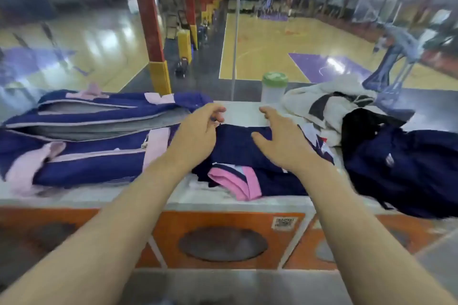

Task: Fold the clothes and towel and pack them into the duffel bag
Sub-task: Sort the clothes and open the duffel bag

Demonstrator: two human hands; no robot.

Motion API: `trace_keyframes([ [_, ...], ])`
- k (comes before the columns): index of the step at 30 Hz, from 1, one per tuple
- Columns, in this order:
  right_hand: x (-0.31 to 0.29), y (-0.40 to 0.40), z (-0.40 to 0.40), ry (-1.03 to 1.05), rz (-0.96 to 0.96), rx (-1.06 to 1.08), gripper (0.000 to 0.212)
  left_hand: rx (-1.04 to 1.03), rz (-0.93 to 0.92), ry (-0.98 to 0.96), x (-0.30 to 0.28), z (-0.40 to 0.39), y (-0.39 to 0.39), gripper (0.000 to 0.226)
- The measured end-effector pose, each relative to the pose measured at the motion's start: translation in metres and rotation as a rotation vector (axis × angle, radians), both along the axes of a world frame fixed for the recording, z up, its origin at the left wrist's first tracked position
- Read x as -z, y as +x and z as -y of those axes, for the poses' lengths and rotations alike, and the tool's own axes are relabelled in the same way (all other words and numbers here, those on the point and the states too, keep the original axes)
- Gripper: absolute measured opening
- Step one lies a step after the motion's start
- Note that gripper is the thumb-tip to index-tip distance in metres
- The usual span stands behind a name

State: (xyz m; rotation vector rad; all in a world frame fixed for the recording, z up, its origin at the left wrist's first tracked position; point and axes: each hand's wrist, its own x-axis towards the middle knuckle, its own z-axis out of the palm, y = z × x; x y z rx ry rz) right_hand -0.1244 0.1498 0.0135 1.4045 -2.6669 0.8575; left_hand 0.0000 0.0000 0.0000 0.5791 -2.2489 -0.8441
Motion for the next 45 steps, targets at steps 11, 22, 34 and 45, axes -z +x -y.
trace_keyframes([
  [11,0.019,0.037,0.006,0.304,0.172,0.009,0.055,-0.284,0.389,0.412,0.029,-0.036,0.005,0.041],
  [22,0.037,0.045,-0.002,0.336,-0.080,-0.103,0.068,-0.163,-0.036,0.584,0.039,-0.025,-0.003,0.015],
  [34,0.016,0.030,-0.017,-0.255,0.684,0.107,0.067,-0.158,-0.101,0.915,0.016,-0.013,-0.009,0.020],
  [45,0.021,0.034,-0.020,-0.317,0.532,-0.010,0.056,-0.144,0.034,0.738,0.003,-0.033,-0.028,0.037],
])
